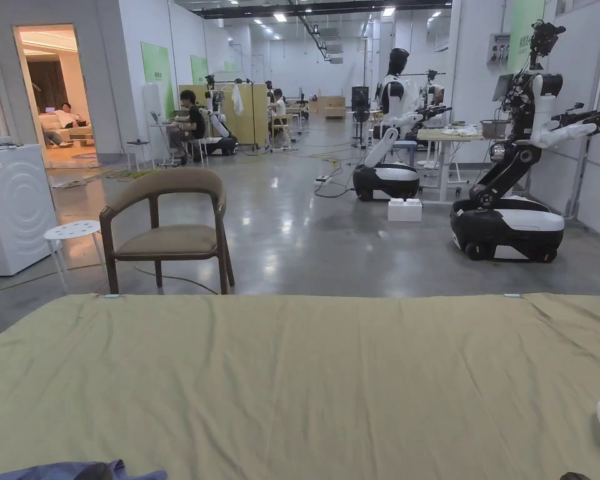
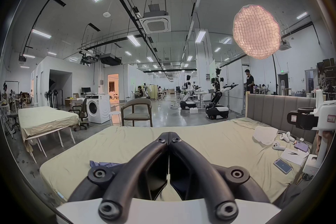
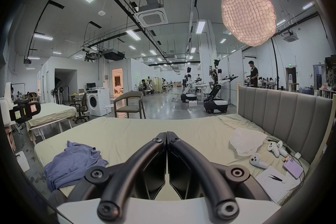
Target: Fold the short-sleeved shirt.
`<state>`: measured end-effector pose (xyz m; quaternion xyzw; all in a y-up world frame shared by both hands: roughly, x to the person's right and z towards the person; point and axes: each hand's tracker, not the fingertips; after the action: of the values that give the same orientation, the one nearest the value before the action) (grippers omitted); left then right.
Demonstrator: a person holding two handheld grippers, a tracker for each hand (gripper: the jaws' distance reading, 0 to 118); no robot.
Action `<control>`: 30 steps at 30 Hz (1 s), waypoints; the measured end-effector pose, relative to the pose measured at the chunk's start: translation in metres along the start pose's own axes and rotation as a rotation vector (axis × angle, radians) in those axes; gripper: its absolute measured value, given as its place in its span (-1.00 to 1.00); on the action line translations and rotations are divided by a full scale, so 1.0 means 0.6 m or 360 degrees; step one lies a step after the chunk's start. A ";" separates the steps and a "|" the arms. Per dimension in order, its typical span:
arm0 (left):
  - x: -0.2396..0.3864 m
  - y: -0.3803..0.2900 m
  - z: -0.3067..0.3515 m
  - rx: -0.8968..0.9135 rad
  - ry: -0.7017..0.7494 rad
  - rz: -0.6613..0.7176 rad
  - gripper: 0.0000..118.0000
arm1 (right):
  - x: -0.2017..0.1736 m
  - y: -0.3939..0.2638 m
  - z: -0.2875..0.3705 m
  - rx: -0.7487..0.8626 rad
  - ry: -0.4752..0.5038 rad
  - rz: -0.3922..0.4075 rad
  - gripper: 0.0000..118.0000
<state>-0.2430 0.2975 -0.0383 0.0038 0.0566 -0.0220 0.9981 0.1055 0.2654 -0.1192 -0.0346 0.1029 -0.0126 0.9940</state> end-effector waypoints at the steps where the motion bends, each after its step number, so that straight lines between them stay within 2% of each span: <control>1: -0.001 0.000 0.001 0.0004 -0.0004 0.0008 -1.00 | 0.000 0.000 0.000 0.0000 0.0000 0.0001 -1.00; 7: -0.003 0.000 0.006 0.0032 -0.0051 0.0058 -1.00 | -0.003 -0.001 -0.004 -0.0012 0.0028 -0.0043 -1.00; 12: -0.006 -0.002 0.005 0.0023 -0.0033 0.0045 -1.00 | -0.008 -0.002 -0.004 -0.0019 0.0021 -0.0012 -1.00; 30: -0.006 -0.001 0.005 0.0010 -0.0030 0.0028 -1.00 | -0.004 0.001 0.002 -0.0016 0.0010 -0.0028 -1.00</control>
<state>-0.2460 0.2969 -0.0351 0.0071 0.0470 -0.0135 0.9988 0.1033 0.2661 -0.1175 -0.0406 0.1058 -0.0209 0.9933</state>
